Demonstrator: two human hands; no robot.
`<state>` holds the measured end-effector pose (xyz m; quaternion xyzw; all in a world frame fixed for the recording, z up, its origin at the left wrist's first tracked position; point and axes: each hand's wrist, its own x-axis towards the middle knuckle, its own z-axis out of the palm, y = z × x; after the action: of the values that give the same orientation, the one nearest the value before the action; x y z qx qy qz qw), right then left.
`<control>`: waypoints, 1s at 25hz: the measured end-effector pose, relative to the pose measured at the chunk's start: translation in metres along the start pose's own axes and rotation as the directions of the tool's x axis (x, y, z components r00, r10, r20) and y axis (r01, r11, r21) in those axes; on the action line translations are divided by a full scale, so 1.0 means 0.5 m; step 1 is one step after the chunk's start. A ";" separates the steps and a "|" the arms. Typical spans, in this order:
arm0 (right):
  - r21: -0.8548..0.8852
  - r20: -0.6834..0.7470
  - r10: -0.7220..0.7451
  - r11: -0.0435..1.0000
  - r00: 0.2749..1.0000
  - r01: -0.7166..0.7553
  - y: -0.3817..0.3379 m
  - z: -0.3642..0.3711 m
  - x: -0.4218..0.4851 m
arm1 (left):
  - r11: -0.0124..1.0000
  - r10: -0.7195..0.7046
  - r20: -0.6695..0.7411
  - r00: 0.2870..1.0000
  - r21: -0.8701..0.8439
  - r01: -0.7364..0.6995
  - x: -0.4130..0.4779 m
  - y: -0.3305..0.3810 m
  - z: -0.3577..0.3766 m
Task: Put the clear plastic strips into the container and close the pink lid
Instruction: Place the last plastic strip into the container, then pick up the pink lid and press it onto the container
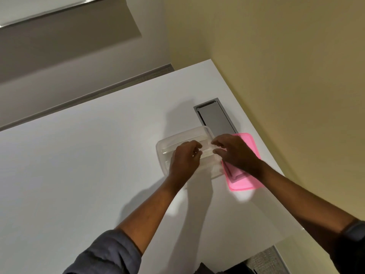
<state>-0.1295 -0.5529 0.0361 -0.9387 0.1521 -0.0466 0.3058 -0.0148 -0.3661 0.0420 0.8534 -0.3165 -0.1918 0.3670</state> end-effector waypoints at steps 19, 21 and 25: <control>0.090 -0.010 0.750 0.660 0.662 -0.746 0.229 -0.023 -0.220 | 0.723 -0.510 0.480 0.714 -0.212 0.658 -0.086 0.054 0.263; 0.098 -0.024 0.739 0.672 0.673 -0.734 0.227 -0.019 -0.227 | 0.708 -0.530 0.469 0.707 -0.214 0.673 -0.085 0.057 0.271; 0.147 -0.124 0.745 0.667 0.655 -0.731 0.225 -0.017 -0.233 | 0.653 -0.569 0.461 0.681 -0.250 0.715 -0.089 0.065 0.275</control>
<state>-0.2704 -0.6072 -0.0226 -0.7744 0.5440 -0.0064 0.3228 -0.1371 -0.4223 -0.0200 0.7649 0.0009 -0.5180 0.3830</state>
